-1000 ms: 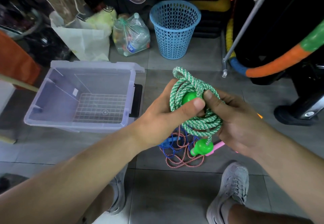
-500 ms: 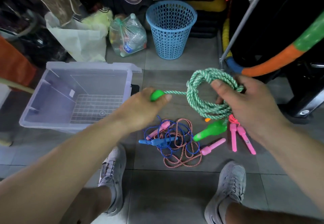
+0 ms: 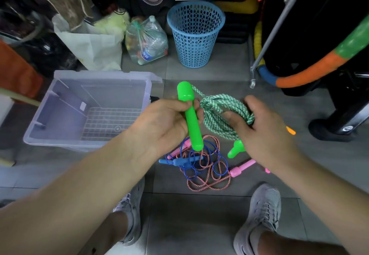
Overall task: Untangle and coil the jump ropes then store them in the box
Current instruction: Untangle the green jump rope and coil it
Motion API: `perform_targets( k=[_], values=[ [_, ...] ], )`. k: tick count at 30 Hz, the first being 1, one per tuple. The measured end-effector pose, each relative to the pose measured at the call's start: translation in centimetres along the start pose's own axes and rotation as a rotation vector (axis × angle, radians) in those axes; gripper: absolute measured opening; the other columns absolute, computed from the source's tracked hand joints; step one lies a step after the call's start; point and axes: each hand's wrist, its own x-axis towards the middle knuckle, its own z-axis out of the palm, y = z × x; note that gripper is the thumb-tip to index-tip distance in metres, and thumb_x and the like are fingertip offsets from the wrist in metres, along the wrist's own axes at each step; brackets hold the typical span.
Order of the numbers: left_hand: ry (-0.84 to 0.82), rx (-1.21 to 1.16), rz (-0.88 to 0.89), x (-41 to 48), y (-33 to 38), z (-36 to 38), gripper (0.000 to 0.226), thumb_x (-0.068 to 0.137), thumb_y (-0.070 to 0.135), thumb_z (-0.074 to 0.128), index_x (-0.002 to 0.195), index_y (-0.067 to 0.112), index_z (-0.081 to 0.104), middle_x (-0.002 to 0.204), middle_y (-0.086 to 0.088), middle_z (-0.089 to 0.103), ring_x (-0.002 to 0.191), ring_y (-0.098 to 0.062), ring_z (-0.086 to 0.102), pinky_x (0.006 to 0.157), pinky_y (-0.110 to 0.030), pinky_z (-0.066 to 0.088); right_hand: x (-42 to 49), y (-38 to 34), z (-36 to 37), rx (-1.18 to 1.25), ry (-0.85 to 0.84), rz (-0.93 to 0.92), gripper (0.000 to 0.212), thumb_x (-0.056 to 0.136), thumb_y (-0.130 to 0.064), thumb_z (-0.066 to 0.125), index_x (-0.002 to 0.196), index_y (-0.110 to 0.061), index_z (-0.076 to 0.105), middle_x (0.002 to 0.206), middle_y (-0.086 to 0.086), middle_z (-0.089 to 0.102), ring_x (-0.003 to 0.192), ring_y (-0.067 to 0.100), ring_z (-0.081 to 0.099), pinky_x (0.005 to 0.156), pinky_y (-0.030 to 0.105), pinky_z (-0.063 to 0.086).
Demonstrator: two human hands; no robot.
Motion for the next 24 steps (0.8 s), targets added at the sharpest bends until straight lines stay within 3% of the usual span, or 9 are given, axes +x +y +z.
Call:
perform_targets(
  k=[4, 6, 8, 11, 13, 15, 18, 21, 24],
  values=[
    [0.091, 0.02, 0.078, 0.6, -0.6, -0.2, 0.018, 0.096, -0.012, 0.043, 0.103, -0.002, 0.056, 0.088, -0.012, 0.059, 0.079, -0.018, 0.057, 0.069, -0.029, 0.058, -0.2, -0.3, 1.5, 0.173, -0.063, 0.105, 0.023, 0.093, -0.045, 0.062, 0.091, -0.022, 0.059, 0.072, -0.009, 0.063, 0.07, 0.001, 0.06, 0.055, 0.017, 0.044],
    [0.098, 0.085, 0.098, 0.6, -0.8, -0.4, 0.019, 0.097, -0.008, 0.046, 0.1, 0.002, 0.062, 0.085, -0.008, 0.062, 0.08, -0.017, 0.058, 0.08, -0.028, 0.055, -0.3, -0.2, 1.9, 0.268, -0.112, 0.172, 0.022, 0.091, -0.045, 0.064, 0.096, -0.024, 0.06, 0.077, -0.013, 0.066, 0.077, 0.004, 0.064, 0.056, 0.023, 0.053],
    [0.085, 0.182, 0.078, 0.4, -0.8, -0.5, 0.02, 0.098, -0.001, 0.05, 0.102, 0.008, 0.067, 0.086, -0.003, 0.065, 0.086, -0.017, 0.057, 0.085, -0.03, 0.052, -0.4, -0.2, 2.1, 0.282, -0.125, 0.171, 0.023, 0.09, -0.045, 0.065, 0.097, -0.024, 0.059, 0.079, -0.012, 0.067, 0.076, 0.004, 0.065, 0.059, 0.023, 0.053],
    [0.087, 0.307, -0.016, -0.1, -0.2, -0.4, 0.014, 0.097, 0.011, 0.057, 0.1, 0.017, 0.069, 0.08, 0.003, 0.061, 0.064, -0.011, 0.056, 0.052, -0.022, 0.053, -0.4, -0.1, 2.0, 0.25, -0.086, 0.156, 0.025, 0.09, -0.045, 0.064, 0.1, -0.023, 0.06, 0.083, -0.011, 0.07, 0.077, 0.001, 0.065, 0.069, 0.029, 0.052],
    [0.112, 0.323, -0.053, 0.0, 0.3, -0.4, 0.009, 0.096, 0.014, 0.059, 0.096, 0.015, 0.067, 0.084, 0.003, 0.061, 0.052, -0.006, 0.048, 0.043, -0.016, 0.045, -0.4, 0.2, 1.8, 0.258, -0.077, 0.19, 0.024, 0.091, -0.049, 0.062, 0.102, -0.027, 0.06, 0.084, -0.012, 0.069, 0.081, 0.005, 0.068, 0.071, 0.039, 0.056],
    [0.172, 0.287, -0.077, 0.3, 0.7, -0.4, 0.005, 0.094, 0.014, 0.062, 0.093, 0.01, 0.066, 0.088, 0.0, 0.064, 0.053, -0.005, 0.044, 0.042, -0.015, 0.043, -0.5, 0.4, 1.6, 0.283, -0.095, 0.229, 0.029, 0.089, -0.06, 0.059, 0.099, -0.032, 0.057, 0.088, -0.012, 0.067, 0.081, 0.018, 0.071, 0.066, 0.051, 0.058],
    [0.244, 0.219, -0.092, 0.8, 0.6, -0.7, 0.004, 0.093, 0.01, 0.064, 0.092, 0.006, 0.066, 0.087, -0.005, 0.062, 0.06, -0.007, 0.045, 0.04, -0.016, 0.044, -0.7, 0.0, 1.6, 0.296, -0.105, 0.249, 0.03, 0.092, -0.06, 0.054, 0.097, -0.031, 0.058, 0.088, -0.006, 0.067, 0.079, 0.022, 0.07, 0.062, 0.055, 0.058],
    [0.284, 0.201, -0.068, 1.1, 0.1, -0.7, 0.003, 0.091, 0.007, 0.066, 0.092, 0.004, 0.065, 0.082, -0.007, 0.064, 0.064, -0.01, 0.052, 0.042, -0.017, 0.046, -0.8, -0.6, 2.0, 0.345, -0.115, 0.321, 0.03, 0.096, -0.052, 0.053, 0.095, -0.024, 0.062, 0.086, -0.004, 0.068, 0.082, 0.019, 0.067, 0.07, 0.057, 0.058],
    [0.309, 0.158, -0.011, 1.1, -0.3, -0.8, 0.007, 0.088, 0.005, 0.07, 0.091, 0.003, 0.064, 0.074, -0.007, 0.06, 0.064, -0.012, 0.054, 0.046, -0.018, 0.049, -1.0, -1.0, 2.2, 0.511, -0.161, 0.399, 0.038, 0.086, -0.062, 0.061, 0.094, -0.025, 0.066, 0.088, -0.002, 0.072, 0.089, 0.021, 0.069, 0.083, 0.06, 0.056]
  ],
)
